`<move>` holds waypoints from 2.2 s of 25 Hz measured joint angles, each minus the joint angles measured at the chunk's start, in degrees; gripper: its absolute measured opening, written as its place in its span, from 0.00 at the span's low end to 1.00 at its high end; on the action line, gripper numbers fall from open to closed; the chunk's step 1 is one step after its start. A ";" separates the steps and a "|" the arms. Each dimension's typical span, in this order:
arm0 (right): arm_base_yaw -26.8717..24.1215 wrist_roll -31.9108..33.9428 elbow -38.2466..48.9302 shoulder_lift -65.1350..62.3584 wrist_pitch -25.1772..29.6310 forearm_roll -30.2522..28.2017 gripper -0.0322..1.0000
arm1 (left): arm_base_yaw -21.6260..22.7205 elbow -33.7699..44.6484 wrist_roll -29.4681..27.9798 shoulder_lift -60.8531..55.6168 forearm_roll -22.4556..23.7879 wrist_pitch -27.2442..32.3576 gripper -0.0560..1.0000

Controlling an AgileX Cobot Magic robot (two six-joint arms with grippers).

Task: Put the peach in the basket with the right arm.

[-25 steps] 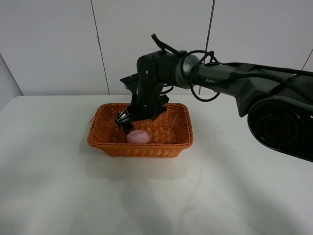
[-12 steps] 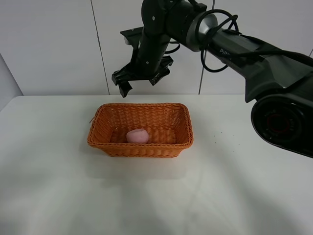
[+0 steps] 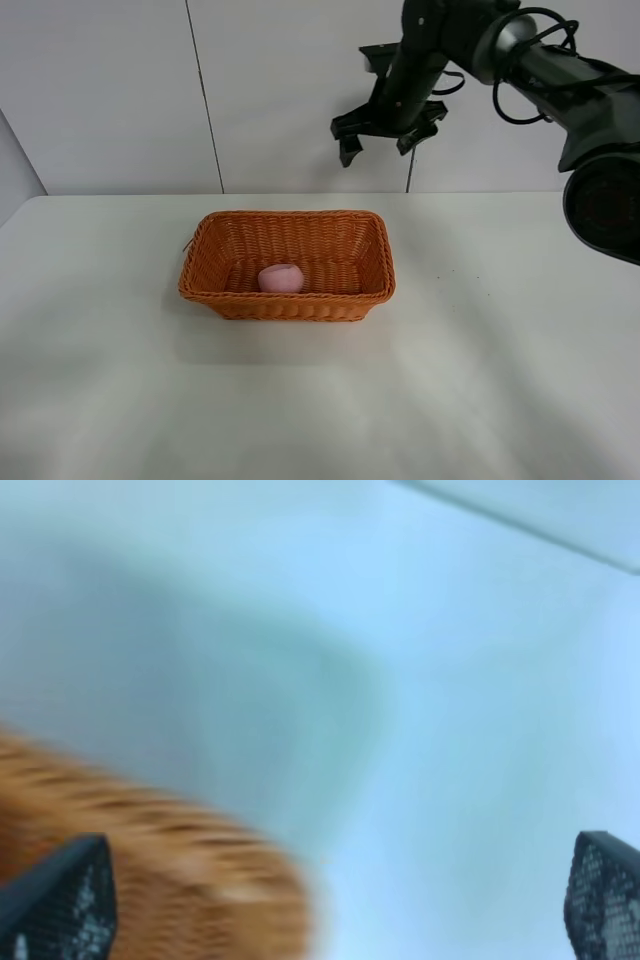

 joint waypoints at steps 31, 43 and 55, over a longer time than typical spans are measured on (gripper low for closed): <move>-17.96 -4.31 27.22 -19.48 0.01 2.78 0.70 | 0.00 0.00 0.00 0.00 0.00 0.00 0.98; -17.96 -4.87 72.45 -49.48 0.22 2.62 0.70 | 0.00 0.00 0.00 0.00 0.00 0.00 0.98; -17.96 -4.93 104.09 -86.83 -5.58 2.59 0.70 | 0.00 0.00 0.00 0.00 0.00 0.00 0.98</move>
